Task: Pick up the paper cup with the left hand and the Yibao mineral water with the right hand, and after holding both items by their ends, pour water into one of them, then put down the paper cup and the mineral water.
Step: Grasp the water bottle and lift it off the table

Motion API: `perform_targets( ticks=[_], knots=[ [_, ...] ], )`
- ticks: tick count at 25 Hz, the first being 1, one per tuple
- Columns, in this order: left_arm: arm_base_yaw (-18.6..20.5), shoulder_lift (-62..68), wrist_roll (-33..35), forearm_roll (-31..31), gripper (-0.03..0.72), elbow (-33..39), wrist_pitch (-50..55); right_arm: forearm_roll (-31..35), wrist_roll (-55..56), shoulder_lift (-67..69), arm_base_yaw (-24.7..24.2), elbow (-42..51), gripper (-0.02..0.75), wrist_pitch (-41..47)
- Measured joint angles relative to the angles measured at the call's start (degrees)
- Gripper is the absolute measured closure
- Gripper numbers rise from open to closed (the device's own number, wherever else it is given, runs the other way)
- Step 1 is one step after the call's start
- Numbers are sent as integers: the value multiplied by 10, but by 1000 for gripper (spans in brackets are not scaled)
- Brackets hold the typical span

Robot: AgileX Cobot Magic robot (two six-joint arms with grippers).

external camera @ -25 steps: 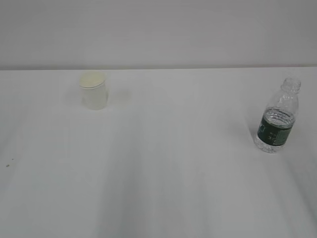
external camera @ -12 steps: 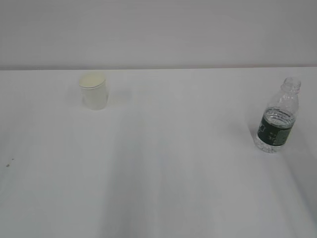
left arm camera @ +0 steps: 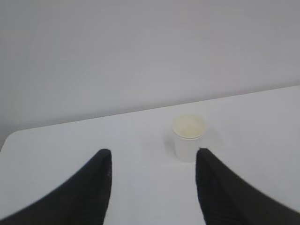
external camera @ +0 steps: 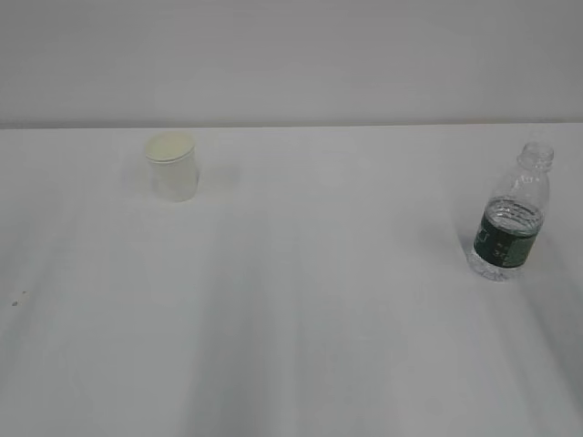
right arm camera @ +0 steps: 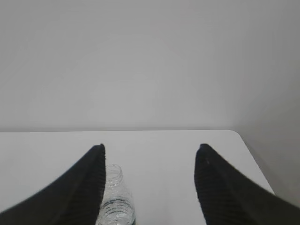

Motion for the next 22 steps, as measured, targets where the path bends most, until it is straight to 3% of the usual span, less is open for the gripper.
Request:
perform_targets(
  ticks=[5,16,22],
  knots=[
    [0,0,0,15,248,0,-30,-8,0,1,0,0,279,-2],
    [0,8,0,-22,364,0,-51,-14,0,2,0,0,279,-4],
    [0,43,0,-22,375,0,-51,-15,0,2,0,0,279,-4]
  ],
)
